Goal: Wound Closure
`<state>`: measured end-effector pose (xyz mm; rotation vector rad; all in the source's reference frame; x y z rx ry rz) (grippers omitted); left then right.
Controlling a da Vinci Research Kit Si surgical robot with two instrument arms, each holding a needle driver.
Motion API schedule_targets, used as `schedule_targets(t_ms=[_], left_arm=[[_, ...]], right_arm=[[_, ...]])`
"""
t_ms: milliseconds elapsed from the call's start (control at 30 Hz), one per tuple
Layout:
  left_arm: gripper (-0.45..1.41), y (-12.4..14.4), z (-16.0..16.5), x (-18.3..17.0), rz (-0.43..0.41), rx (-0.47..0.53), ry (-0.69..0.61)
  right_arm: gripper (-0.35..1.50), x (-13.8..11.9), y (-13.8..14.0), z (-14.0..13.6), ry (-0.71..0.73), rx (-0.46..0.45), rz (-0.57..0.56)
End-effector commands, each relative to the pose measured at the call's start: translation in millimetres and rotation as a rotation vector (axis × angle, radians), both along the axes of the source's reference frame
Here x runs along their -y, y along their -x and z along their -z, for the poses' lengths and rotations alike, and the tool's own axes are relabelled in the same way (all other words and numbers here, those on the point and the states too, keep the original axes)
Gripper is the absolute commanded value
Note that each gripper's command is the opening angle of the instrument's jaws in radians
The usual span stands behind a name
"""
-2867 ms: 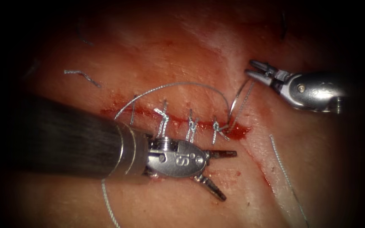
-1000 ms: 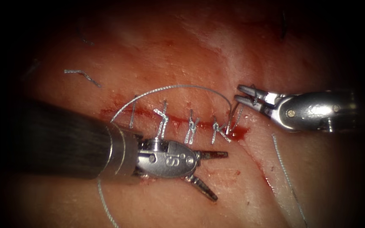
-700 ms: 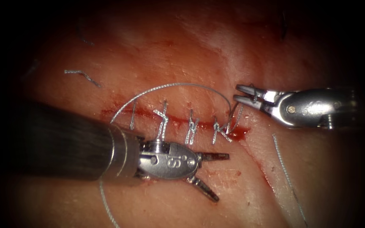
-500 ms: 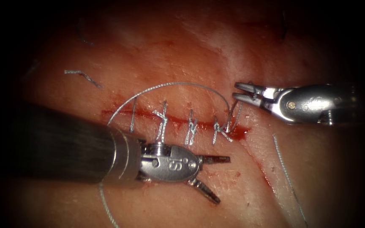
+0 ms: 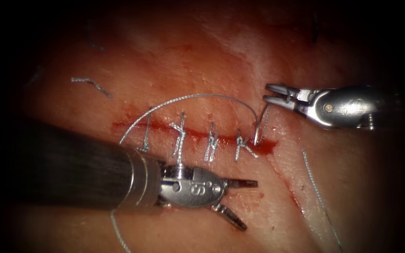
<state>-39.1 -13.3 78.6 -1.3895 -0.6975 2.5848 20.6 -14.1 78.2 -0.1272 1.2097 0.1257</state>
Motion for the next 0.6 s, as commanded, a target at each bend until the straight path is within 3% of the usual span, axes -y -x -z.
schedule_targets(t_ms=[33,600], left_arm=[[0.41,0.4,-0.8,0.3,-0.002,-0.004,0.000],[0.36,-0.8,-2.4,-0.1,-0.011,-0.026,-0.014]], right_arm=[[-0.35,0.1,-1.0,-0.6,0.003,-0.006,0.004],[-0.35,-0.2,-1.4,0.9,-0.011,-0.036,0.031]])
